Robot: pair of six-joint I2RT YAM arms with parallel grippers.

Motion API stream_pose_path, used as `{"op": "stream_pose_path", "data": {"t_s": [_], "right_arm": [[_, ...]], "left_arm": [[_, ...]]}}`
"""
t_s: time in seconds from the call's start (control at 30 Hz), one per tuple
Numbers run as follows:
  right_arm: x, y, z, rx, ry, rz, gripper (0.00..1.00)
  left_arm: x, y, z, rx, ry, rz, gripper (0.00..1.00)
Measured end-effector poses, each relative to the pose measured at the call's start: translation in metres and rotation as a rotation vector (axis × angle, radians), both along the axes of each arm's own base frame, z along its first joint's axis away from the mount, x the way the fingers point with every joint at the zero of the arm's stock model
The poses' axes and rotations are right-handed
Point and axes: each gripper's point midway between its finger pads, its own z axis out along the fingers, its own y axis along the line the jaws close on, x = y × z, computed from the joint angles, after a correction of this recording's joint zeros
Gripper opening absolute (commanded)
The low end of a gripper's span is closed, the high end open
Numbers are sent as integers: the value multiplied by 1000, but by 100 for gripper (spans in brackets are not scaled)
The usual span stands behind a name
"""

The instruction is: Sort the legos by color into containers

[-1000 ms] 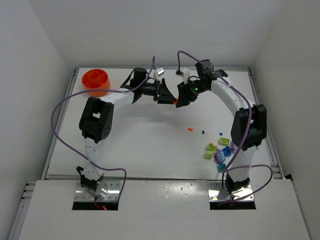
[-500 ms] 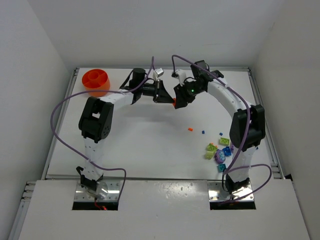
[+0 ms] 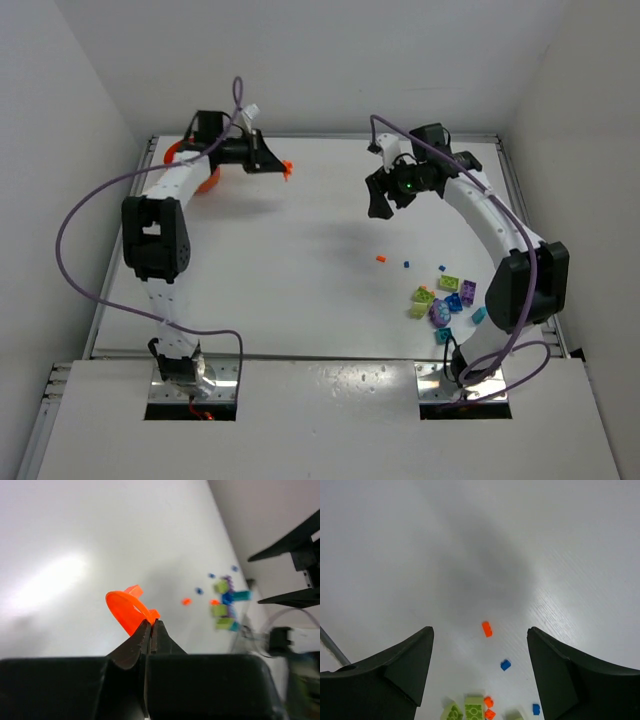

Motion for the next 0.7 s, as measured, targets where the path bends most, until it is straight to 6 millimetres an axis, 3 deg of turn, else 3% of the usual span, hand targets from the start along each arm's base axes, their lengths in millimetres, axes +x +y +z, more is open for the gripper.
{"op": "stream_pose_path", "data": {"t_s": [0.17,0.27,0.37,0.7], "right_arm": [[-1,-16,-22,-31,52,-41,76],[1,-20,-33,-39,81,-52,76],[2,-21,-41,-44,102,-55,76],[8,-20,-47,-48,116,-55,76]], "left_arm": [[61,100,69,207,-325,190,3],[75,146,91,312,-436,272,3],[76,173,80,393,-429,305,3],[91,198,16,534,-299,332,3]]}}
